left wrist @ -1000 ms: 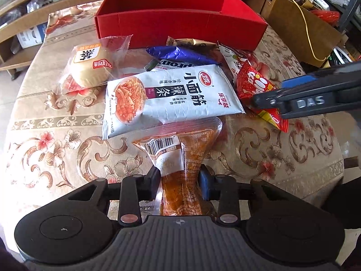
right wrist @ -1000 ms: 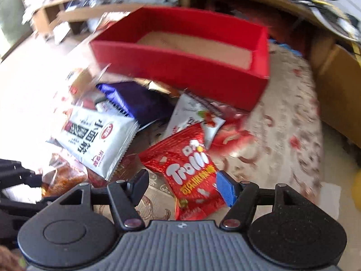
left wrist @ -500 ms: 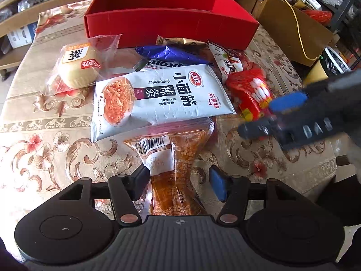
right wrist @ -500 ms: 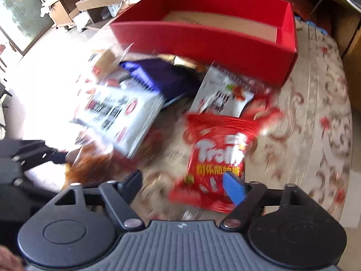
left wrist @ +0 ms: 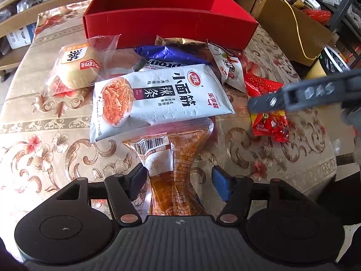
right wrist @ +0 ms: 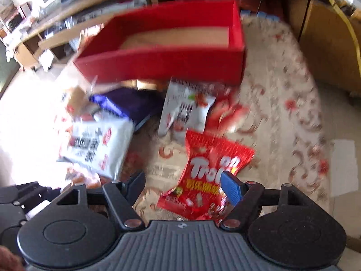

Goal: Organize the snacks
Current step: 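Close the left tool on the orange snack pack while the right tool grasps the Trolli bag, then lift both held snacks and carry them over the red box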

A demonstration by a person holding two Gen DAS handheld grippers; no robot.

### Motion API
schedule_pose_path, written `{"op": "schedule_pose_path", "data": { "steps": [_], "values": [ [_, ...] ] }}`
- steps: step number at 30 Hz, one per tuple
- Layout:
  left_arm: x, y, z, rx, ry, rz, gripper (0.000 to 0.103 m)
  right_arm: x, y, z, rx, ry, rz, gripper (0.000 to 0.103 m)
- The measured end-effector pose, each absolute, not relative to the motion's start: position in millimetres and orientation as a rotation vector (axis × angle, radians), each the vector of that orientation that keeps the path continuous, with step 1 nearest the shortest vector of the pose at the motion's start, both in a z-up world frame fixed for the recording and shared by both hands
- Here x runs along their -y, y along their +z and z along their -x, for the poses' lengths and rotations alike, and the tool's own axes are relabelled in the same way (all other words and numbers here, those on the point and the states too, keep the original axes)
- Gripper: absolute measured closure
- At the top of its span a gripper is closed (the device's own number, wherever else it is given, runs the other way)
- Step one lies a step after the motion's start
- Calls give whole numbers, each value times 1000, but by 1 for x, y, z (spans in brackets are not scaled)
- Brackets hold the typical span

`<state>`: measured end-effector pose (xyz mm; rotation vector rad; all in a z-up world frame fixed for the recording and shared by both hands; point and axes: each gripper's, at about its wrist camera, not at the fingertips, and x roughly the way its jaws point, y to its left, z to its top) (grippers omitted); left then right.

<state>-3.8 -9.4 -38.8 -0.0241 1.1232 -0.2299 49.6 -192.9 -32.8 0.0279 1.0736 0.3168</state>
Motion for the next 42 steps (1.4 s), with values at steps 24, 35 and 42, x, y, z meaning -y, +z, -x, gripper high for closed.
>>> {"op": "schedule_pose_path", "data": {
  "steps": [24,35,42],
  "values": [
    [22,-45,5,-1100,-231,-44,24,179,-70,-45,-1141,287,130,43],
    [10,-37,11,-1093,-182,-21,61,173,-52,-21,-1084,340,149,56],
    [9,-19,19,-1047,-196,9,61,180,-35,-15,-1024,346,107,56]
  ]
}}
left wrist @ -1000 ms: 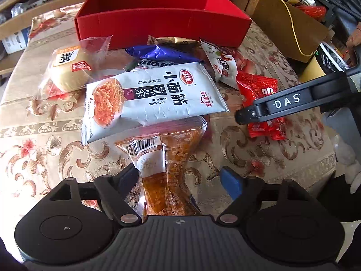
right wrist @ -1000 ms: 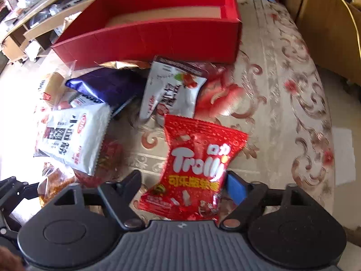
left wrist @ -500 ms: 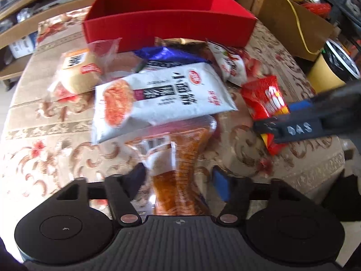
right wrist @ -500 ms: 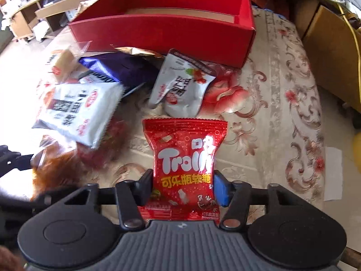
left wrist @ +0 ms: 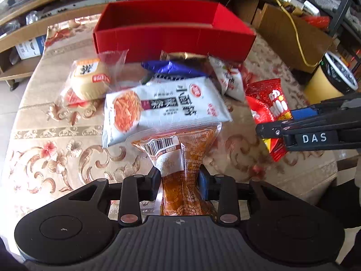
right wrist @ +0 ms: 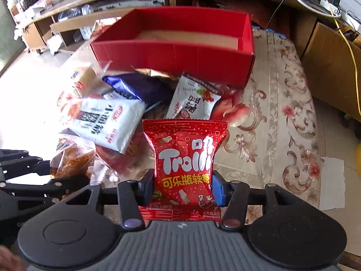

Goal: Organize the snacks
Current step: 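Lift both held snacks and carry them over the red box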

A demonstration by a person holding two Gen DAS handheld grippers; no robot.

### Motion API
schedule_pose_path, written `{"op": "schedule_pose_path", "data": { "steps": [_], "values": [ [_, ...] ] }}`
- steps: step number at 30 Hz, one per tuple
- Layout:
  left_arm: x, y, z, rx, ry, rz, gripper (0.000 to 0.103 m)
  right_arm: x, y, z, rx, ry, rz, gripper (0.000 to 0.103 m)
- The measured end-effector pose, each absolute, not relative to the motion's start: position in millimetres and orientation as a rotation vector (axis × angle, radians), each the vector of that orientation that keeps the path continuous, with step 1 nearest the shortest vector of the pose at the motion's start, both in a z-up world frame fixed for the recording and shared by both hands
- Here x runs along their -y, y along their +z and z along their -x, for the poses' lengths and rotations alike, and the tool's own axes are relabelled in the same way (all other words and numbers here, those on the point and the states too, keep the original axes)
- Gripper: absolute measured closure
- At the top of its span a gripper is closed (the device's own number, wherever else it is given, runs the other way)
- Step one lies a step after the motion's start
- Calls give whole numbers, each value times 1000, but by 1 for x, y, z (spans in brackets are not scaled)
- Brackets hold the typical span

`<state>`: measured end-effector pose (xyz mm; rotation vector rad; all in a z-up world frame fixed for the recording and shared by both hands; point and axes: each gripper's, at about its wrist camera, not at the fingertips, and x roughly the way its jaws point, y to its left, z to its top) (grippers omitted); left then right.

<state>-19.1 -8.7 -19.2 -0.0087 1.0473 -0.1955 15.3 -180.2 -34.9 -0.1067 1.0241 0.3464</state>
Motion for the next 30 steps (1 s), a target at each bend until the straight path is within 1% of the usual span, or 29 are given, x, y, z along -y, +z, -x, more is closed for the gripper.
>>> {"op": "schedule_pose_path", "data": {
  "steps": [11,23,30],
  "values": [
    [17,9,6,-950,-237,22,61,177,-13,-18,-969,361,73,56],
    [16,33,-53,-846,-197,16,61,170,10,-61,-909,347,17,56],
    [15,38,-92,-821,-183,45,61,169,18,-95,-892,334,-17,56]
  ]
}}
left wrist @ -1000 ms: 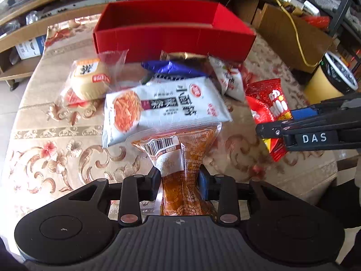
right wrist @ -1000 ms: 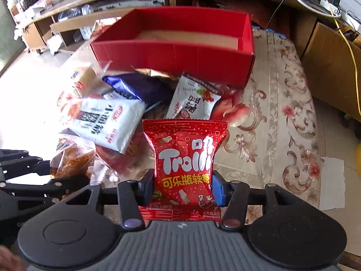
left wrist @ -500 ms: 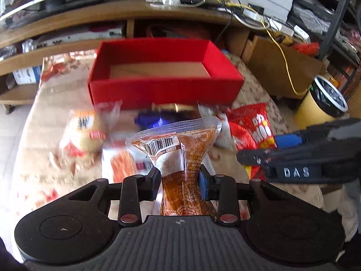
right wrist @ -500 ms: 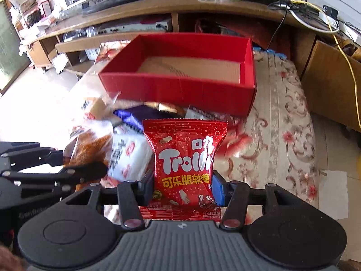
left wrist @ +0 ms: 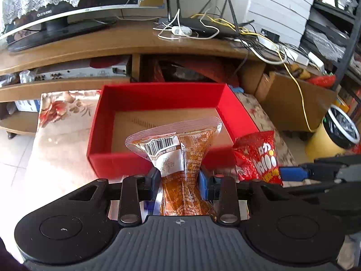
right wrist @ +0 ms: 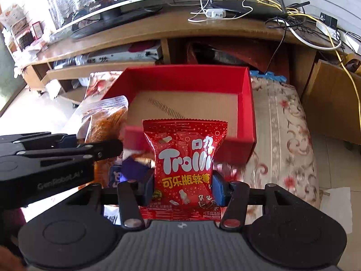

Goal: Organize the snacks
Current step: 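Lift both held snacks and carry them over the red box, then lower both snacks into the red box and open both tools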

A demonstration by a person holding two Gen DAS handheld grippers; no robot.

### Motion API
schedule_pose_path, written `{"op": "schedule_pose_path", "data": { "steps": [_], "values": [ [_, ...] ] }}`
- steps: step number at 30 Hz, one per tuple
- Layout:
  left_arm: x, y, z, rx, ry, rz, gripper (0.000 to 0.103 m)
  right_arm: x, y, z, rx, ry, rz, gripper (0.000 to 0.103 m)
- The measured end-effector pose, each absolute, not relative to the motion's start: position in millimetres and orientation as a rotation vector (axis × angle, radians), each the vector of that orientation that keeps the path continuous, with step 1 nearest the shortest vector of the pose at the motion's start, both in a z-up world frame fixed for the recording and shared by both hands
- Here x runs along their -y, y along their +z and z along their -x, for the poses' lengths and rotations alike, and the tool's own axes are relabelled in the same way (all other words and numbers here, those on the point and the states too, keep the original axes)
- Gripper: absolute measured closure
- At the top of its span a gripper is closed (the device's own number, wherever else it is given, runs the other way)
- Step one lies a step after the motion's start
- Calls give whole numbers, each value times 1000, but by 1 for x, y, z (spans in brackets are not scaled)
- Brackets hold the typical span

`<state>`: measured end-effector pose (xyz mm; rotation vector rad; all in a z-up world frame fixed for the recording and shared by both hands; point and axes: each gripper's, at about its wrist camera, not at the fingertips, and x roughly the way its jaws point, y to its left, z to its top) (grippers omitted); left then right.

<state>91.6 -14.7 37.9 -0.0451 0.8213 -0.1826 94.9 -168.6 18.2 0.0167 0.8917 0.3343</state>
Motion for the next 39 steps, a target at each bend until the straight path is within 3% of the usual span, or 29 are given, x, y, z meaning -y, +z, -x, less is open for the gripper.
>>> {"op": "schedule_pose_path", "data": {
  "steps": [18,39],
  "values": [
    [11,39,-181,-797,-122,59,61,163,24,-194,-852,280,-79,56],
    [6,-15,-224,-913,-34,12,62,143,-36,-249,-962,277,-38,56]
  ]
}}
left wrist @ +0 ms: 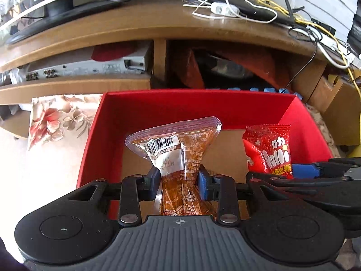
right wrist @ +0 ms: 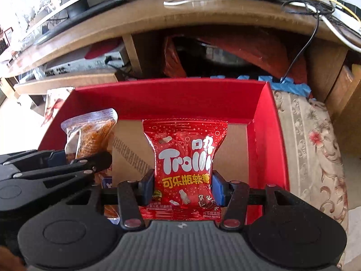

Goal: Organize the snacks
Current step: 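Lower both snacks into the red box and open both tools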

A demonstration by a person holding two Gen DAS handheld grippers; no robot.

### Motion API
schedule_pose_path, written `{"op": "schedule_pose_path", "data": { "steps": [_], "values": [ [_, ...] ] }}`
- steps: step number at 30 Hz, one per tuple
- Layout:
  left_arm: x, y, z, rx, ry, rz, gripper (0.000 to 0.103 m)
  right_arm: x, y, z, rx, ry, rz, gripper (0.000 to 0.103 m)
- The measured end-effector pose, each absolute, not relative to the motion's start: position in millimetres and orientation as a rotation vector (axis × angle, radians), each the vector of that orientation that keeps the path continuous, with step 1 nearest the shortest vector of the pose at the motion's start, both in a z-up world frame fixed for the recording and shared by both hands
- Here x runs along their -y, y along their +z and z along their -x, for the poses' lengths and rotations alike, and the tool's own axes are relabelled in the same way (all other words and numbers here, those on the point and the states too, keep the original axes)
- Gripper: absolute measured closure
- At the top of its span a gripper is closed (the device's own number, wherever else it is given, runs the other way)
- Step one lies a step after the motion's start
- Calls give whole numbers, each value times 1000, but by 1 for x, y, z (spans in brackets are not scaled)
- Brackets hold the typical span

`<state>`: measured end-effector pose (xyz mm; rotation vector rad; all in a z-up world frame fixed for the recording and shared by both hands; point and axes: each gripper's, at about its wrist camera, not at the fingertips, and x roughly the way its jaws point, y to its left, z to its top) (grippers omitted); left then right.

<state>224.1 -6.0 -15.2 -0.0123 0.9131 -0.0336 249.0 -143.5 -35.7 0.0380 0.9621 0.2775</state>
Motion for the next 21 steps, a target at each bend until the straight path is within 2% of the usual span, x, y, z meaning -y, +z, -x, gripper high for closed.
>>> {"op": "schedule_pose_path", "data": {
  "steps": [6,8,14,21],
  "values": [
    [5,-19,-224,-935,-23,2,57,144,-42,-249,-972,276,-24,56],
    [5,-18,-224,-929,-11,-1,50,144,-41,-250,-967,268,-26,56],
    [4,-13,-221,-903,-7,-5,39,148,-35,-247,-941,254,-28,56],
    [2,-3,-213,-881,-16,9,31,152,-25,-243,-920,249,-50,56]
  ]
}}
